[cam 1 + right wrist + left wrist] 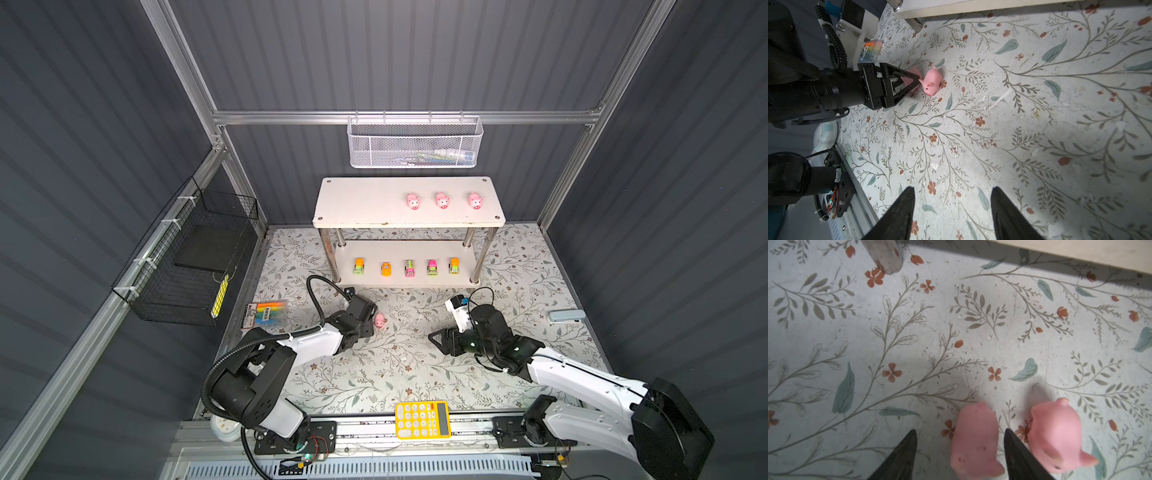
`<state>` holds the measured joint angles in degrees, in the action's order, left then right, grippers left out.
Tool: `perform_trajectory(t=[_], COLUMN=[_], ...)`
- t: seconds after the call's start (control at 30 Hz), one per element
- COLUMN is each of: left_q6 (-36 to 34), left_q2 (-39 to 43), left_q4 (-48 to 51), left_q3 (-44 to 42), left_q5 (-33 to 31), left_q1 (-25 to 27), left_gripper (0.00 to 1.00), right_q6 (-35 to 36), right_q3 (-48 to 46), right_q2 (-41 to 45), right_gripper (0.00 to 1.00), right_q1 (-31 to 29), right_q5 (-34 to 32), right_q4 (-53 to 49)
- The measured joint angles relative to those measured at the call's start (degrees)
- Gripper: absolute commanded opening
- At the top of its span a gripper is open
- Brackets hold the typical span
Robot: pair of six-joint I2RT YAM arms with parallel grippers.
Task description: Place and organize the plastic toys onto the shelf
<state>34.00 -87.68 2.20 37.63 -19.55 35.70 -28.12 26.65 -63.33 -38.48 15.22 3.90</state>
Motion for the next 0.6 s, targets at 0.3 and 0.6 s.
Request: perform_trajectory(t=[0.3, 0.6], left_q6=[0.0, 0.0], left_q2=[-0.3, -0.4], left_q4=[-0.2, -0.2], left_q3=[0.0, 0.9], left_q5=[0.1, 0.1], left_q1=[0.0, 0.3], left_gripper=[0.42, 0.29], right_q6=[-0.2, -0.2], right_q3=[0.0, 0.0], right_q2=[-3.2, -4.0], right_gripper=[0.6, 0.6], right_q1=[0.7, 0.9], right_q5=[1.3, 1.6], right_q4=[1.3, 2.1])
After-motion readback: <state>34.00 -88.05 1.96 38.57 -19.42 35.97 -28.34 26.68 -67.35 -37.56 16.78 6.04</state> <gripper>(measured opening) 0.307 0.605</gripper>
